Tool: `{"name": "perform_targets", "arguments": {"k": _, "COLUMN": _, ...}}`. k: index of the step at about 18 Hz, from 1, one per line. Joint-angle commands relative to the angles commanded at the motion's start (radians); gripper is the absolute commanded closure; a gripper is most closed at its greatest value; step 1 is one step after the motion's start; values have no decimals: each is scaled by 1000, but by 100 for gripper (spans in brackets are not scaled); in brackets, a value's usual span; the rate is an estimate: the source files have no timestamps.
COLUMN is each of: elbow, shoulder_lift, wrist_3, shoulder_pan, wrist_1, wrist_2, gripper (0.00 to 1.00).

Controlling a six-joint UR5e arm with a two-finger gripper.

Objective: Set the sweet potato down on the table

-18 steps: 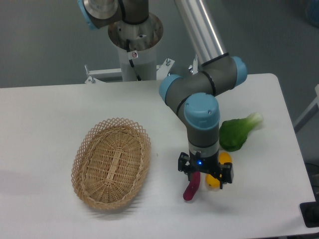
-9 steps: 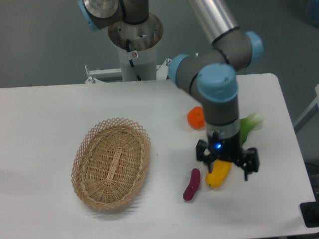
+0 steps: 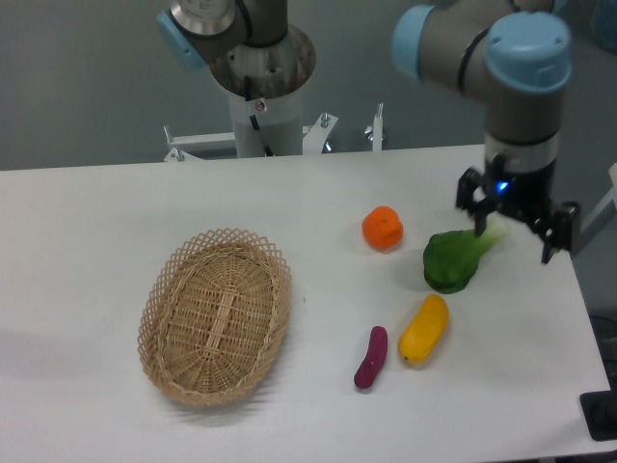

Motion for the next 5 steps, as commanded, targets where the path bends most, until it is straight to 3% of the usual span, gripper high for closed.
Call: {"name": "perform_targets", "arguments": {"k": 5, "elbow": -3, "shoulder_lift": 9, "wrist_3": 66, "shoulder_pan": 15, "wrist_1": -19, "wrist_2": -43, "gripper": 0}}
